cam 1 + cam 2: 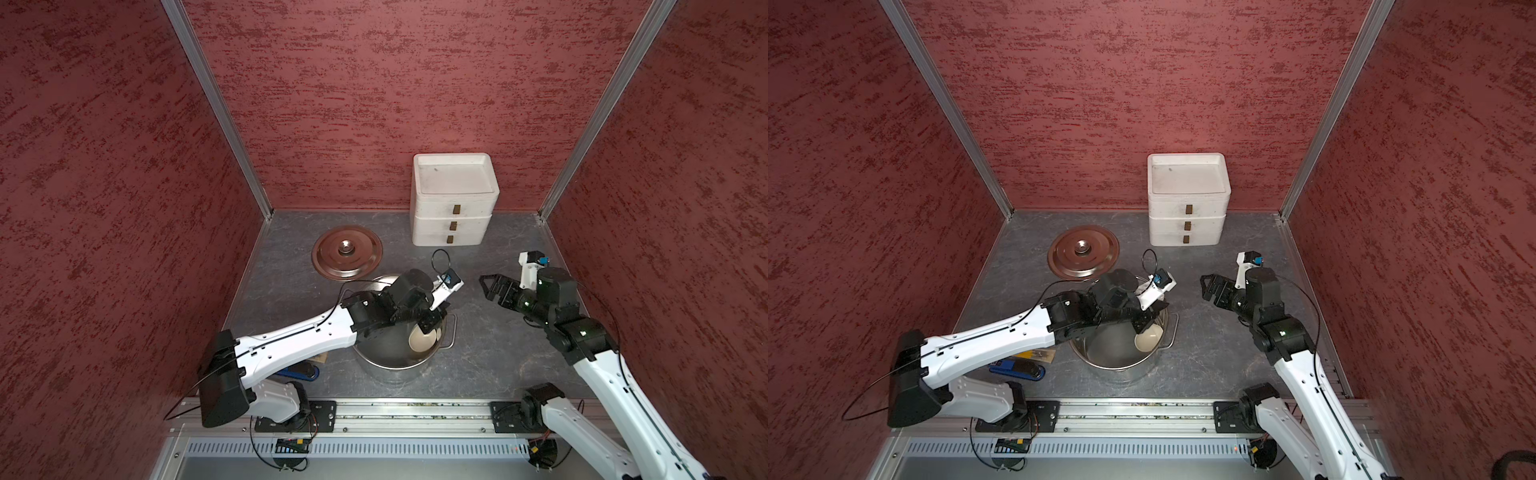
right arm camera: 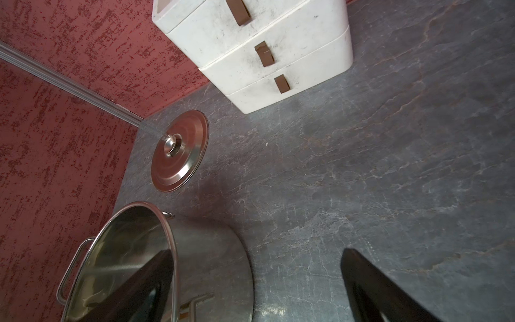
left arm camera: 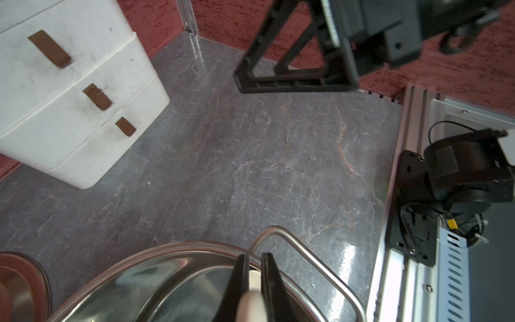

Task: Stir the soup with a spoon
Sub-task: Stir the soup in the pan with a stick.

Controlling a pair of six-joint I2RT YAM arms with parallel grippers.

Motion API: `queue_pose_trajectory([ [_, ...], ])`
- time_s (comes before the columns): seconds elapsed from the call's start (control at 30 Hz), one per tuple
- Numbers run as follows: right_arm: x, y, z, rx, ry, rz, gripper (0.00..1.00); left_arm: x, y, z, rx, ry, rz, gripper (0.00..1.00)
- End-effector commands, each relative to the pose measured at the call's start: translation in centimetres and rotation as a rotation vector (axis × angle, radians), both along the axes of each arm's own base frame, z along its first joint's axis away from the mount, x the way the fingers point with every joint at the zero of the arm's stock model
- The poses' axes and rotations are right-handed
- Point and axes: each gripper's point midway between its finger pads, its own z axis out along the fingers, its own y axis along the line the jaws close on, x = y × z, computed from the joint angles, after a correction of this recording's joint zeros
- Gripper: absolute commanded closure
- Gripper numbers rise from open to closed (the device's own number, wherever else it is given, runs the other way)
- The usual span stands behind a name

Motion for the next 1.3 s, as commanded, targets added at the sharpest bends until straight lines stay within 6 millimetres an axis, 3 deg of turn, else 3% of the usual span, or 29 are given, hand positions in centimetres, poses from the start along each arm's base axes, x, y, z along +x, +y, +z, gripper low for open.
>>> queue_pose_trajectory([
  [0.0, -0.3, -0.2, -0.5, -0.004, 0.014, -0.012, 0.02, -2.6, 1.5, 1.7, -0.029, 0.004, 0.001, 1.0],
  [0.23, 0.3, 0.2, -0.7, -0.002, 0.019, 0.004, 0.01, -7.7, 4.3, 1.1, -0.03, 0.101, 0.0, 1.0],
  [0.4, 1.1, 0.7, -0.5, 0.001, 0.02, 0.02, 0.02, -8.1, 7.1, -0.6, 0.012, 0.129, 0.083, 1.0],
  [0.5, 1.4, 0.9, -0.4, 0.003, 0.017, 0.026, 0.02, -6.3, 9.7, -1.2, 0.028, 0.102, 0.194, 1.0],
  [0.67, 1.6, 1.0, -0.5, 0.008, 0.02, 0.029, 0.02, -1.6, 14.4, -1.1, -0.024, 0.107, 0.424, 1.0],
  [0.9, 1.1, 0.7, -0.4, 0.001, 0.016, 0.02, 0.01, 3.7, 17.2, 0.1, -0.019, 0.047, 0.623, 1.0],
  [1.07, 0.4, 0.3, -0.3, -0.004, 0.012, 0.007, 0.02, 6.7, 16.8, 0.9, 0.032, -0.016, 0.67, 1.0],
  [1.27, -0.3, -0.2, -0.4, -0.004, 0.013, -0.009, 0.02, 9.3, 12.3, 2.2, -0.009, -0.069, 0.571, 1.0],
])
